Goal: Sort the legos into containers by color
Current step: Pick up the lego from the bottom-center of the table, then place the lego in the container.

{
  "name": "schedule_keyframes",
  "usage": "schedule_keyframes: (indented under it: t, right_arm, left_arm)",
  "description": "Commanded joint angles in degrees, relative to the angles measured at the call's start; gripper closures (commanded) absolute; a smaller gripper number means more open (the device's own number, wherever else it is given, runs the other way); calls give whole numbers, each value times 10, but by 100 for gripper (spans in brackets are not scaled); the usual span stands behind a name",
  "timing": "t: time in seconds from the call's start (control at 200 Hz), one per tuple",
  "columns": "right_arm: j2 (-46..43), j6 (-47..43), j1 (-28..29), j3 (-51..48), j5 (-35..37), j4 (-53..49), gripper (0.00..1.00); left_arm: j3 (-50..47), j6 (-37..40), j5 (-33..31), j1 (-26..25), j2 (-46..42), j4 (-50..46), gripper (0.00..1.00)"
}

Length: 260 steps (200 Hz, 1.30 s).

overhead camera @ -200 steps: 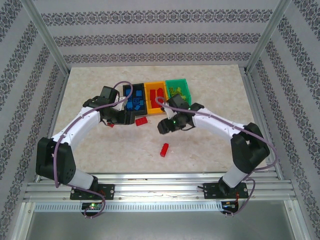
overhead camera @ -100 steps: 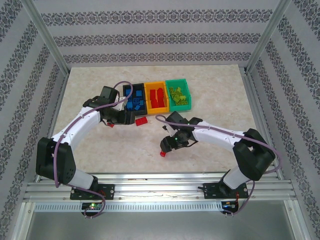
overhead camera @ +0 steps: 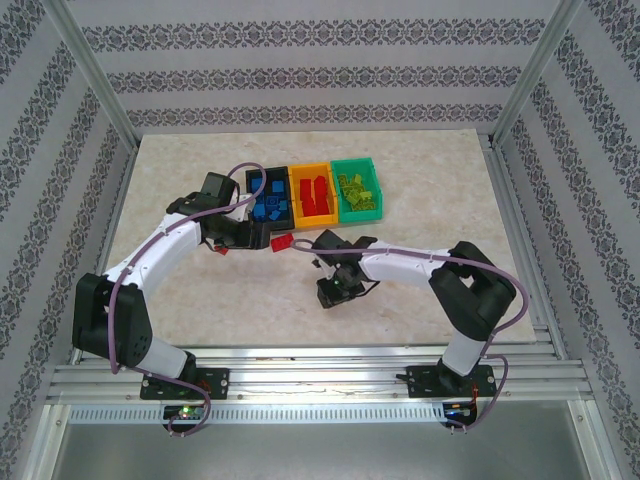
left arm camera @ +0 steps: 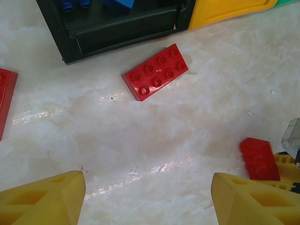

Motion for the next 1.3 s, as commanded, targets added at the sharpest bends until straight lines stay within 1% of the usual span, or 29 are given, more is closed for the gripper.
schedule_keyframes:
  t: [0.0,0.19,0.315,0.46,0.515,0.57,0.62,0.65,0.754,0.814,0.869,0.984,1.089,1.174,1.294]
  right_arm:
    - [16,-14,-2,7,36,23,84]
    - [-17,-30,-25,22,27,22,90]
    - [-24,-51,-61,56,17,18,90]
    - [0,-80,-111,147,3,7,89]
    - [27,-88,-130,198,-3,4,87]
    - [60,-95,-147,254,-21,-7,83]
    - [91,-98,-160,300,-26,-7,83]
    - [111,-100,-167,332,-32,-10,80]
    - [183,-104,-186,444,-54,-37,66]
    - [224,-109,-194,498,-64,-65,50]
    - [245,-114,-198,525,-67,-85,44]
    - [221,-116,-198,484,-63,-70,41]
    - [162,-118,-186,402,-64,-44,41]
    - [117,-115,-164,331,-54,-23,41]
    - [77,-108,-118,264,-33,-1,37]
  left_arm:
    - [9,12,3,6,-3,-18,28]
    - [10,14,-3,6,-2,-20,28]
    - [7,13,-3,6,-1,-19,28]
    - [10,13,1,6,6,-19,29]
    - [9,13,1,6,5,-18,29]
    - [9,14,-1,7,6,-19,28]
    - [9,14,-1,7,8,-20,29]
    - [9,14,-2,6,8,-21,29]
    - [7,12,-4,7,6,-21,28]
    - [7,13,-7,7,6,-20,29]
    - [8,13,-8,6,8,-23,29]
    - [8,14,-8,6,8,-21,28]
    - [17,18,-15,6,15,-26,28]
    - [19,11,-29,6,18,-28,27]
    - [24,5,-73,9,23,-40,26]
